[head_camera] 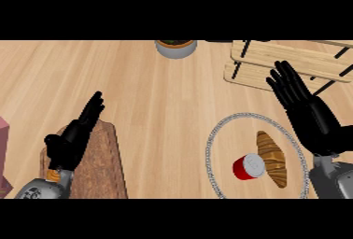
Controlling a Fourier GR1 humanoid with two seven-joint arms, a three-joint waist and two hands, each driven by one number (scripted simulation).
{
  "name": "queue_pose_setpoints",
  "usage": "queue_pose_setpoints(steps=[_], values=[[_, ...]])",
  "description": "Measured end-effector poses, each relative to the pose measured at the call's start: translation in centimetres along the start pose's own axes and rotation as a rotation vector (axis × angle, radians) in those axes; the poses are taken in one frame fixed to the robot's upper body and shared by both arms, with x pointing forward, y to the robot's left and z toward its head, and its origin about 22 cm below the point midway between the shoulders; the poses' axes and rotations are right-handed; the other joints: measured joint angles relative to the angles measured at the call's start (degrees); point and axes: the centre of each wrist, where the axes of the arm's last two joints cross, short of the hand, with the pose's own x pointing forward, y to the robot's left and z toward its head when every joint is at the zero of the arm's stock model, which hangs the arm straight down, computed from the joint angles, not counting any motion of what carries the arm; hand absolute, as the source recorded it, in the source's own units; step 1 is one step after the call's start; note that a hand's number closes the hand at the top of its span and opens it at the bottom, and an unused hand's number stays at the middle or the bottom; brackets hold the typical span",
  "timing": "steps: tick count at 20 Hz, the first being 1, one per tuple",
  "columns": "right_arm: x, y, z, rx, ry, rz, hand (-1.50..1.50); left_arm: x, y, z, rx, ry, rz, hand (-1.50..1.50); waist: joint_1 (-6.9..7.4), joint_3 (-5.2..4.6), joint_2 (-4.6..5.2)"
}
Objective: Pick the can from the placemat and place it in the tiered shelf
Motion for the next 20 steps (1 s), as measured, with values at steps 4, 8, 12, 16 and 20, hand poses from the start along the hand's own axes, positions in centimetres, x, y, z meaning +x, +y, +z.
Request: queue_pose_setpoints(steps=[4, 8, 12, 16, 20], values=[[-0.5, 2.7, -0.6, 0.038, -0.045, 0.058, 1.5, -0.4, 2.8, 0.2, 0.068, 0.044, -0.021, 0.0, 0.04, -0.72, 0.1], [-1.4, 2.5, -0.1, -0.067, -0.018, 0.294, 1.5, -2.1, 6.0, 1.6, 0.16, 0.131, -0.028, 0.0, -0.8, -1.52, -0.18], [-3.9, 3.8, 2.3, -0.262, -0.024, 0.474, -1.5, -3.1, 7.6, 2.4, 0.206, 0.188, -0.005, 0.0, -1.67, -1.46, -0.35], [-6.0, 10.0, 5.6, -0.26, -0.011, 0.512, -1.5, -3.4, 8.9, 3.1, 0.206, 0.209, 0.01, 0.0, -1.32, -1.34, -0.25], [-5.5, 11.7, 7.7, -0.289, 0.028, 0.651, -1.5, -3.6, 9.7, 3.7, 0.216, 0.22, 0.012, 0.0, -1.55, -1.38, -0.32]])
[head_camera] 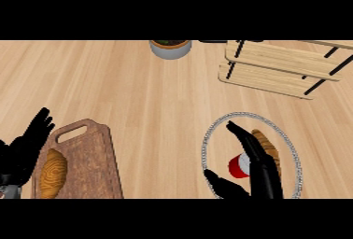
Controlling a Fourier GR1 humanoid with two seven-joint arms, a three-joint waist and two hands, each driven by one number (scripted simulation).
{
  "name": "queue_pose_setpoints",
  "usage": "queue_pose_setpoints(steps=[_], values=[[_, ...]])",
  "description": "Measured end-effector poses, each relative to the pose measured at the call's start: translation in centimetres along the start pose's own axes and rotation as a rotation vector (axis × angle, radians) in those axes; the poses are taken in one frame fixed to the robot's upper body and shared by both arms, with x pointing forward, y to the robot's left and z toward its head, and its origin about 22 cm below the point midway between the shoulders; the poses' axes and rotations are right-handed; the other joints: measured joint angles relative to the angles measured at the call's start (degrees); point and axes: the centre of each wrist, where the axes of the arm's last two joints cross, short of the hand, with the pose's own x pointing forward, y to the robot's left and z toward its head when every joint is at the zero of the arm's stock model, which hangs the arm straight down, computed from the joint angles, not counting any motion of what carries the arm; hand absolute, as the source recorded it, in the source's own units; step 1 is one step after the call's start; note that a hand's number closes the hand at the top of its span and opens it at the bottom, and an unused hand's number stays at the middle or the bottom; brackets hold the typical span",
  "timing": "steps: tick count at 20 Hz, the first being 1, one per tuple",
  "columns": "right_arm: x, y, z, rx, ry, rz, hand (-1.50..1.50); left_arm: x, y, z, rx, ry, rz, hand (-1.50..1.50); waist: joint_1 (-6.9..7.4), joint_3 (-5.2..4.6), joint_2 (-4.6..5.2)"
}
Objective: Pick the can from the placemat and place it in the tiered shelf
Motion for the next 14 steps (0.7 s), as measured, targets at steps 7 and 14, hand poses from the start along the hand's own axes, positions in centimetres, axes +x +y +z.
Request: queue_pose_setpoints(steps=[7, 14], values=[[1.5, -2.2, 0.9, 0.046, 0.115, 0.352, -1.5, -0.7, 0.3, 0.0, 0.01, 0.007, 0.006, 0.0, -0.73, -0.21, -0.09], [3.9, -2.3, 1.9, 0.299, 0.269, 0.699, -1.5, -0.3, -0.2, -0.3, -0.016, -0.008, 0.004, 0.0, 0.53, -0.15, 0.28]])
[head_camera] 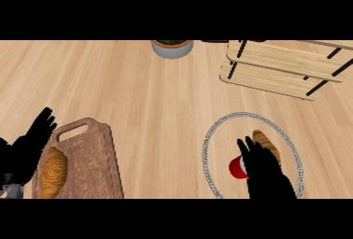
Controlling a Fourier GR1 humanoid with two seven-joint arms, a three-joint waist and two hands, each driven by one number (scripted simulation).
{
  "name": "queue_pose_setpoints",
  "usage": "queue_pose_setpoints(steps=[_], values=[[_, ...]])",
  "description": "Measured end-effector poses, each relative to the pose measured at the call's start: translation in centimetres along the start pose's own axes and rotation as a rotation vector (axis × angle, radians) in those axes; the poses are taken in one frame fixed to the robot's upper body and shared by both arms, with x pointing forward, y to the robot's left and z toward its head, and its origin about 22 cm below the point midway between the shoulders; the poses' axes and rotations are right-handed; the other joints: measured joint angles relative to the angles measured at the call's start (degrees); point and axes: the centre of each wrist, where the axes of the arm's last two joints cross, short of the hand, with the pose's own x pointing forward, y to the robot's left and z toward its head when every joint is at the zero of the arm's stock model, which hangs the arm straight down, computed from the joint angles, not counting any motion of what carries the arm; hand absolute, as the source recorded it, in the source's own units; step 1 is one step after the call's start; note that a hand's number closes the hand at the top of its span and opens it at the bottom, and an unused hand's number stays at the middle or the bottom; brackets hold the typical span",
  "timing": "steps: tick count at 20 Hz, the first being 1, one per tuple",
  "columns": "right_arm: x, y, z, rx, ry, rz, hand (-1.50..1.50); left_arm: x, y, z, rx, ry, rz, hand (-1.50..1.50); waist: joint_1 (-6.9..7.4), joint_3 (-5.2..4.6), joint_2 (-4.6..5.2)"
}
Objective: Pick the can from the placemat and place it in the tiered shelf
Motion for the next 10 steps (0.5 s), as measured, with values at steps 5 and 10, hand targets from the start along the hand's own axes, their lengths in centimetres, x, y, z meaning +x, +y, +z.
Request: queue_pose_setpoints(steps=[5, 10], values=[[2.1, -1.3, 0.0, 0.085, 0.003, 0.142, -1.5, 0.2, -0.4, -0.2, -0.015, -0.003, 0.004, 0.0, 0.57, 0.16, 0.17], [2.6, -2.7, -0.7, 0.121, -0.009, 0.2, -1.5, -0.2, -0.5, -0.2, -0.01, -0.002, 0.003, 0.0, 0.5, 0.26, 0.22]])
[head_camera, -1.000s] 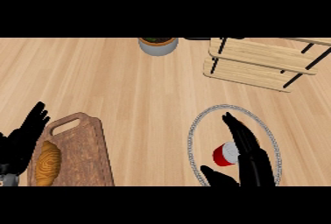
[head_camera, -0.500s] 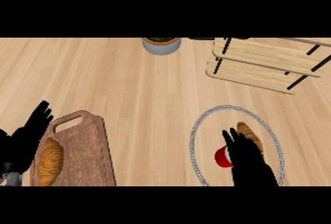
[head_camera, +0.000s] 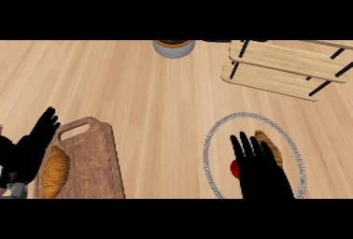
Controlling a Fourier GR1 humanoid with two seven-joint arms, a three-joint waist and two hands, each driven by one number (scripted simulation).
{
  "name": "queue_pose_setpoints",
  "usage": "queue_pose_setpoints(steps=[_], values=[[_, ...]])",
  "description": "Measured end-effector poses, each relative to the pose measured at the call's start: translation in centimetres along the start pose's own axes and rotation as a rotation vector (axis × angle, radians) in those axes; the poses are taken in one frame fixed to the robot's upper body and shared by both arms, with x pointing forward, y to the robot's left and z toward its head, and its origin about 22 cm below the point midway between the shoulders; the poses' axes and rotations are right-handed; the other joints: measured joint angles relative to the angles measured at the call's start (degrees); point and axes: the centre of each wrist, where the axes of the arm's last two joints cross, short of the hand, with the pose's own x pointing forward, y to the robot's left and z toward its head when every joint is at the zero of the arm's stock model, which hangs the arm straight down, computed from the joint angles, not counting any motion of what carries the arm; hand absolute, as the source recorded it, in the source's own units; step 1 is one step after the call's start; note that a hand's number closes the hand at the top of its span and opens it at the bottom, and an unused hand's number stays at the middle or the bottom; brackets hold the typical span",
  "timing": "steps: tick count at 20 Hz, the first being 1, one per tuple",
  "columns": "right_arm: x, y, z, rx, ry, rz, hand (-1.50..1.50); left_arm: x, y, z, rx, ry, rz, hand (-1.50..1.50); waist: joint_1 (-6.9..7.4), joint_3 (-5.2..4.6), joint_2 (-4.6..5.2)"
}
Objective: Pick the can from the placemat and place it in the tiered shelf
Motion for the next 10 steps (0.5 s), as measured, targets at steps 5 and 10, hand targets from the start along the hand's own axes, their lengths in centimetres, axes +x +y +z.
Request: queue_pose_setpoints(steps=[5, 10], values=[[-0.2, -0.2, -1.6, 0.034, 0.024, 0.037, -1.5, 0.0, 0.7, -0.3, 0.003, -0.005, 0.006, 0.0, -0.06, 0.06, 0.02], [-0.3, 0.3, -3.3, 0.063, 0.067, 0.082, -1.5, 0.5, 0.5, 0.0, 0.006, -0.004, 0.002, 0.0, -0.01, 0.11, 0.0]])
